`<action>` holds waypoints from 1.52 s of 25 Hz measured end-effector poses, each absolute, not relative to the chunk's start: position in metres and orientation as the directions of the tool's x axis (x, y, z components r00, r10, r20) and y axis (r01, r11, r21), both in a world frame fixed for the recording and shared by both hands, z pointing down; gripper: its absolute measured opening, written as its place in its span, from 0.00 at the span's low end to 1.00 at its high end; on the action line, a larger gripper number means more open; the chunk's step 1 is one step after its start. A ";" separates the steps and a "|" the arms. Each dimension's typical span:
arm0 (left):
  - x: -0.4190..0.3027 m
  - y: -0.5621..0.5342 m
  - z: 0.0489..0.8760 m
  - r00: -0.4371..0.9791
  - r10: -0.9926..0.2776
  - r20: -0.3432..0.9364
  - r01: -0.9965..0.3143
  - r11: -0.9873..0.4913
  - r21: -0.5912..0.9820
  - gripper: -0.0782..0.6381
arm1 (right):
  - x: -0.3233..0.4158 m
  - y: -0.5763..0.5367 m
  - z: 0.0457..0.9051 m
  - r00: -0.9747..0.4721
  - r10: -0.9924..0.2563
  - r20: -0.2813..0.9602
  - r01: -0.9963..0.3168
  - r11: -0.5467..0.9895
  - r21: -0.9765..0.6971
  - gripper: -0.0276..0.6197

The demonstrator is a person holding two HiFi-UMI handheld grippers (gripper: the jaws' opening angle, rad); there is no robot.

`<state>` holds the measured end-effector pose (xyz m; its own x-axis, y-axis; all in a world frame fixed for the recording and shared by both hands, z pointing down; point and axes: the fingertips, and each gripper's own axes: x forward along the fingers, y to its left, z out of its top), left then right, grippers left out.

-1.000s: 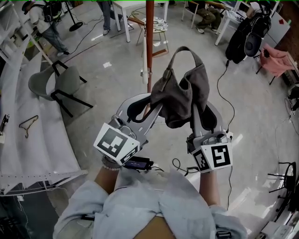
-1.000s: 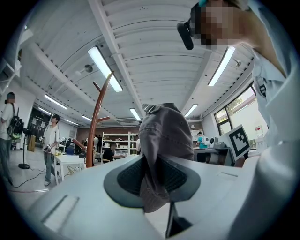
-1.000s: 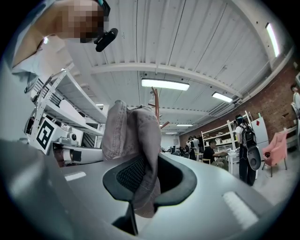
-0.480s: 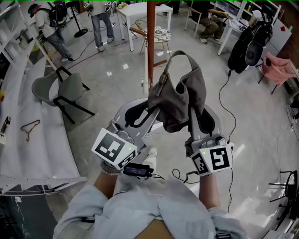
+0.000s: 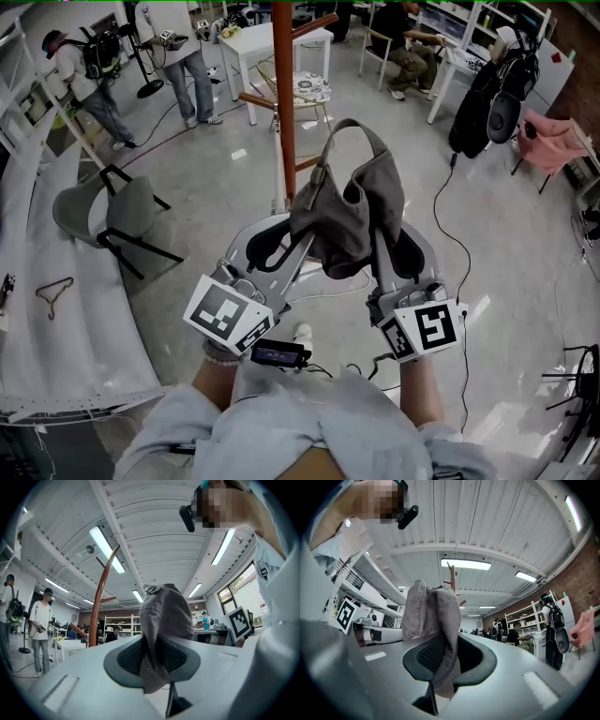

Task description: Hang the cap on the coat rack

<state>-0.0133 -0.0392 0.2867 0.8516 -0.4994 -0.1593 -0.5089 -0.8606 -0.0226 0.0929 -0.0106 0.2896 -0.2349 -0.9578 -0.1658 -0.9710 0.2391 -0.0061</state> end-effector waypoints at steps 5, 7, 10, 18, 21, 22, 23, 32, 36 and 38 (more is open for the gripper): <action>-0.008 -0.076 0.285 0.855 -0.493 -0.163 -0.503 -0.864 -0.025 0.22 | 0.098 -0.046 0.288 -0.227 -0.959 -0.169 -0.973 0.231 -0.003 0.15; -0.006 -0.090 0.282 0.855 -0.490 -0.167 -0.501 -0.865 -0.027 0.22 | 0.099 -0.060 0.285 -0.225 -0.959 -0.171 -0.973 0.229 -0.002 0.15; 0.000 -0.111 0.275 0.857 -0.486 -0.173 -0.498 -0.866 -0.033 0.22 | 0.106 -0.081 0.280 -0.221 -0.959 -0.178 -0.974 0.227 -0.014 0.15; 0.002 -0.157 0.271 0.862 -0.477 -0.171 -0.492 -0.869 -0.052 0.22 | 0.108 -0.127 0.279 -0.219 -0.960 -0.172 -0.974 0.227 -0.024 0.15; 0.000 -0.170 0.274 0.863 -0.474 -0.174 -0.488 -0.871 -0.048 0.22 | 0.106 -0.140 0.282 -0.214 -0.962 -0.171 -0.975 0.221 -0.023 0.15; 0.000 -0.174 0.274 0.863 -0.474 -0.175 -0.489 -0.871 -0.046 0.22 | 0.105 -0.144 0.282 -0.214 -0.962 -0.170 -0.975 0.221 -0.022 0.15; 0.000 -0.177 0.274 0.862 -0.475 -0.174 -0.489 -0.871 -0.045 0.22 | 0.105 -0.146 0.281 -0.214 -0.962 -0.168 -0.975 0.220 -0.020 0.15; 0.012 -0.192 0.271 0.851 -0.498 -0.166 -0.509 -0.860 -0.032 0.22 | 0.119 -0.163 0.280 -0.228 -0.961 -0.160 -0.971 0.236 -0.036 0.15; 0.015 -0.198 0.270 0.843 -0.513 -0.164 -0.525 -0.851 -0.035 0.22 | 0.122 -0.171 0.280 -0.241 -0.957 -0.160 -0.967 0.250 -0.043 0.15; 0.017 -0.201 0.269 0.839 -0.518 -0.166 -0.530 -0.847 -0.041 0.22 | 0.123 -0.175 0.279 -0.249 -0.955 -0.161 -0.965 0.258 -0.038 0.15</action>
